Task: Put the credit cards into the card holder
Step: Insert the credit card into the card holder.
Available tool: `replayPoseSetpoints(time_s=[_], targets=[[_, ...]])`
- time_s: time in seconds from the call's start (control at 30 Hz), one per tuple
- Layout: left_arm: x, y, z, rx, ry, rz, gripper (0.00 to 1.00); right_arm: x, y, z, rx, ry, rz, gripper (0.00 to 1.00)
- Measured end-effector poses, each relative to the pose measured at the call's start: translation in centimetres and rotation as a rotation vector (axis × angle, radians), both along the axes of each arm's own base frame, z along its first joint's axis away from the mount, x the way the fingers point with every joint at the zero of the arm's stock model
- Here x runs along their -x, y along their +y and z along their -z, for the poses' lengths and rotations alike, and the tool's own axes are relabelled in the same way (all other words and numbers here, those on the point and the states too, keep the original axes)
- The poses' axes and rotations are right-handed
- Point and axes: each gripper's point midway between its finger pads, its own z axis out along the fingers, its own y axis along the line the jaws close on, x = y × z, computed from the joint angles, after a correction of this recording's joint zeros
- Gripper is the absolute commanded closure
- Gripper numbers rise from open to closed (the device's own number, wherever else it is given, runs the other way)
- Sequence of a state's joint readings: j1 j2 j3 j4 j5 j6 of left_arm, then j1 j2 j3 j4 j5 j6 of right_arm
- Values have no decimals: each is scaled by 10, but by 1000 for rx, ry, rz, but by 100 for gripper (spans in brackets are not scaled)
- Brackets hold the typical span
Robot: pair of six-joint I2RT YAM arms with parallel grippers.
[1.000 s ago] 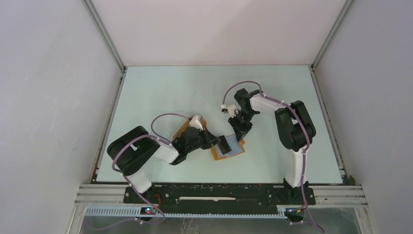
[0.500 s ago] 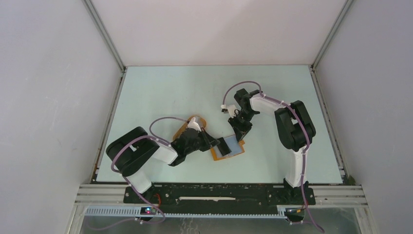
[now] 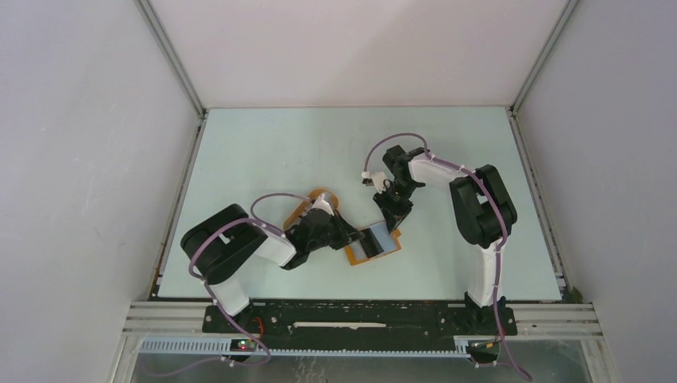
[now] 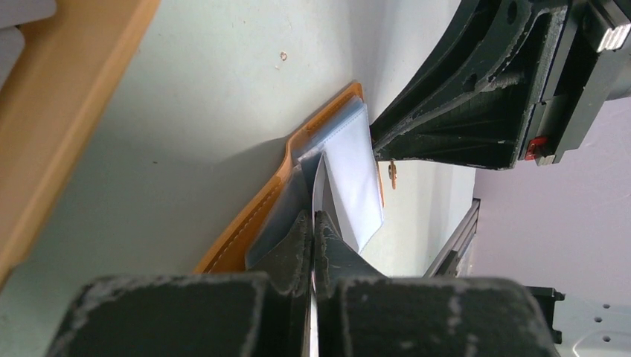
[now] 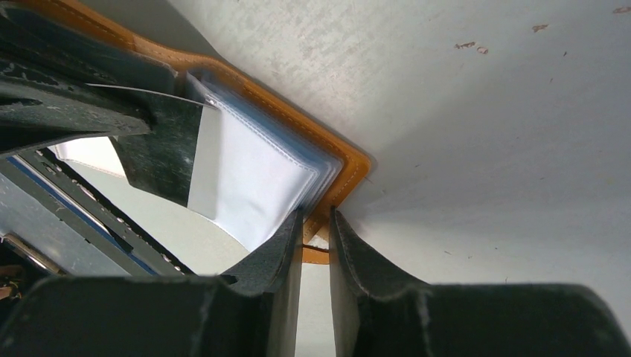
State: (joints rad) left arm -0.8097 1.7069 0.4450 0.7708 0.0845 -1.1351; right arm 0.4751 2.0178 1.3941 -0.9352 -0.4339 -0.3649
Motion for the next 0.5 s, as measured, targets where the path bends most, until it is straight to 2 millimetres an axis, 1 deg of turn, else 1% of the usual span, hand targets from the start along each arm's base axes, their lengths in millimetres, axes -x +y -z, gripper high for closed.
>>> replayPoseSetpoints(time_s=[0.23, 0.37, 0.5], targets=[[-3, -8, 2, 13, 23, 6, 93, 0, 0, 0, 3, -2, -3, 73], [-4, -11, 2, 20, 25, 12, 87, 0, 1, 0, 3, -3, -4, 73], [-4, -11, 3, 21, 29, 11, 80, -1, 1, -1, -1, -9, -3, 68]])
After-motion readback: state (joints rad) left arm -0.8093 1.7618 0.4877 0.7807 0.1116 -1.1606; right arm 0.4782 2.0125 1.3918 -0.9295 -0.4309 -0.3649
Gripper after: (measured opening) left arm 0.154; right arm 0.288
